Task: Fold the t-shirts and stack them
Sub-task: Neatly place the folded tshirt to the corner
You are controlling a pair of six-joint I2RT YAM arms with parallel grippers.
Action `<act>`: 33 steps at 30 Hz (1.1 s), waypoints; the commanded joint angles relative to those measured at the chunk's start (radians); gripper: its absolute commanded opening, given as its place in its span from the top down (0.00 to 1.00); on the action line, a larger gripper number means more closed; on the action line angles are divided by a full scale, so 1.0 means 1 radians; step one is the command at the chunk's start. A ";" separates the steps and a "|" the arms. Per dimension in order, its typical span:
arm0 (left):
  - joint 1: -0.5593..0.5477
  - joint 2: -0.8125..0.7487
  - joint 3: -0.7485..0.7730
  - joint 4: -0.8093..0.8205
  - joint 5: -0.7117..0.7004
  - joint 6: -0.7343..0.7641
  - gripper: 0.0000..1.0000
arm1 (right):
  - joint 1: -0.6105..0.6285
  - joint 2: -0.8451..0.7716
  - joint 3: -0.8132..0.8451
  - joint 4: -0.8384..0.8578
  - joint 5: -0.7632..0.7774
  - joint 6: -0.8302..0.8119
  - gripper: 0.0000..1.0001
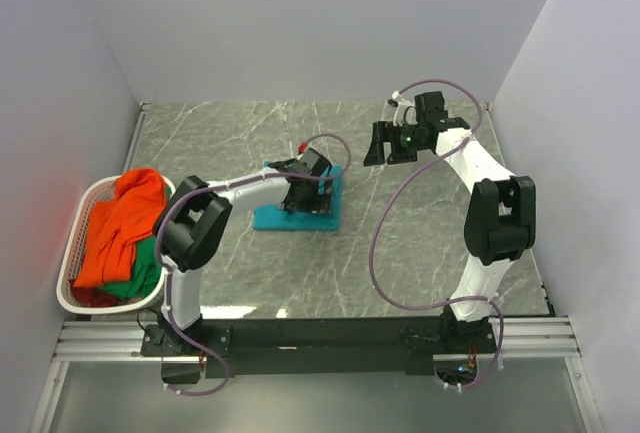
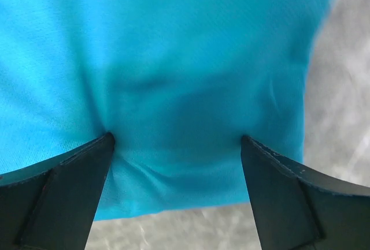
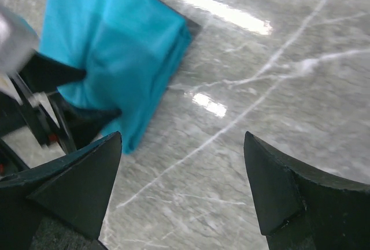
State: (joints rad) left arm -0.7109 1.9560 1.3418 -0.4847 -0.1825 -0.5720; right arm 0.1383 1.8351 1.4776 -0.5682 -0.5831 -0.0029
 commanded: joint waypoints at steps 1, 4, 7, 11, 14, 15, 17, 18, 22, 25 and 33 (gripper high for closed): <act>0.106 0.093 0.032 -0.049 -0.046 0.003 0.00 | -0.028 -0.004 0.007 -0.015 0.031 -0.039 0.08; 0.229 0.153 0.101 -0.078 -0.032 0.065 0.01 | -0.051 0.009 0.018 -0.015 0.058 -0.042 0.08; 0.329 0.214 0.204 -0.107 -0.058 0.145 0.01 | -0.068 0.030 0.032 -0.016 0.072 -0.049 0.07; 0.451 0.285 0.365 -0.146 -0.075 0.227 0.01 | -0.074 0.046 0.042 -0.021 0.071 -0.054 0.07; 0.531 0.343 0.488 -0.215 -0.086 0.253 0.01 | -0.078 0.049 0.046 -0.019 0.074 -0.055 0.07; 0.550 0.356 0.514 -0.227 -0.089 0.254 0.02 | -0.078 0.049 0.044 -0.021 0.074 -0.055 0.07; 0.599 0.388 0.580 -0.251 -0.092 0.273 0.03 | -0.080 0.049 0.047 -0.022 0.075 -0.058 0.07; 0.613 0.395 0.597 -0.258 -0.086 0.296 0.03 | -0.078 0.047 0.049 -0.024 0.075 -0.058 0.07; 0.679 0.431 0.661 -0.281 -0.083 0.353 0.03 | -0.078 0.046 0.055 -0.029 0.081 -0.066 0.07; 0.721 0.451 0.680 -0.299 -0.078 0.398 0.03 | -0.080 0.043 0.053 -0.032 0.088 -0.071 0.07; 0.807 0.468 0.734 -0.265 -0.083 0.504 0.01 | -0.080 0.041 0.049 -0.030 0.085 -0.068 0.06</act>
State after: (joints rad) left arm 0.0753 2.3863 2.0483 -0.7078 -0.2325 -0.1585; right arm 0.0628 1.8858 1.4914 -0.5991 -0.5049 -0.0540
